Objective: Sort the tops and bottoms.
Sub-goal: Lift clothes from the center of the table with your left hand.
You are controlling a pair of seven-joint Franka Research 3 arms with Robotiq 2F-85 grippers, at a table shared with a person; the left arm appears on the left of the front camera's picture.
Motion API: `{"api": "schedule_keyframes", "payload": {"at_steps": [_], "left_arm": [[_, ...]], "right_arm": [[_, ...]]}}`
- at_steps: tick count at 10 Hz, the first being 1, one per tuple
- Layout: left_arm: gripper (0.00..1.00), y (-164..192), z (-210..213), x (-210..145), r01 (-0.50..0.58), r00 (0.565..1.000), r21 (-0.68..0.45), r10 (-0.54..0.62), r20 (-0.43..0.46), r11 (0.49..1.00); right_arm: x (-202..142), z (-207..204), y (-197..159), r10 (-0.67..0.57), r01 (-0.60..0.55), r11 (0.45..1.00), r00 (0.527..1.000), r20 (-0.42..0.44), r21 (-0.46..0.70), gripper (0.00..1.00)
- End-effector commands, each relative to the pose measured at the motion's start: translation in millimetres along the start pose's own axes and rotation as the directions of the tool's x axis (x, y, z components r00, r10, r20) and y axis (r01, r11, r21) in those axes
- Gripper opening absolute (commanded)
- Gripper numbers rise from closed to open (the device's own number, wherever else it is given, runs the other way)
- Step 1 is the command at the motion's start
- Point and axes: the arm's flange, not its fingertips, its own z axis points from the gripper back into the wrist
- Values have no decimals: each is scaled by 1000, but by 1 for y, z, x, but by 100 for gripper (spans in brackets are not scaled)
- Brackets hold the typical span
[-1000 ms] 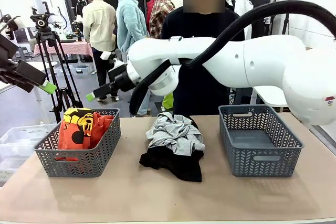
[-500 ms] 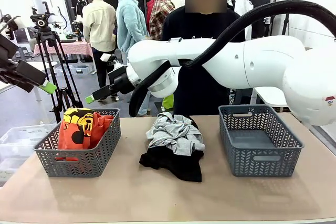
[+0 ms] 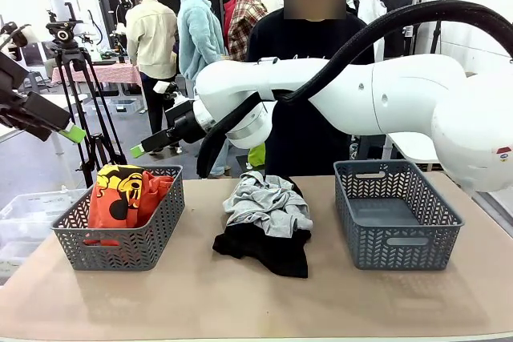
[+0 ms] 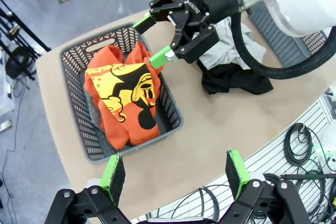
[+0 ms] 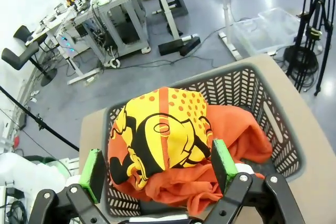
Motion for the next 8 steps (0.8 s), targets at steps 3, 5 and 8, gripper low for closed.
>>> {"api": "schedule_keyframes", "payload": {"at_steps": [3, 5, 8], "left_arm": [[100, 1, 1, 2, -2, 1000, -1, 2, 0, 1000], [100, 1, 1, 2, -2, 1000, -1, 2, 0, 1000], [100, 1, 1, 2, -2, 1000, -1, 2, 0, 1000]], "right_arm": [[3, 1, -1, 18, -18, 1000, 1000, -3, -8, 100], [3, 1, -1, 18, -18, 1000, 1000, -3, -8, 100], [21, 66, 47, 42, -44, 991, 999, -25, -123, 100]]}}
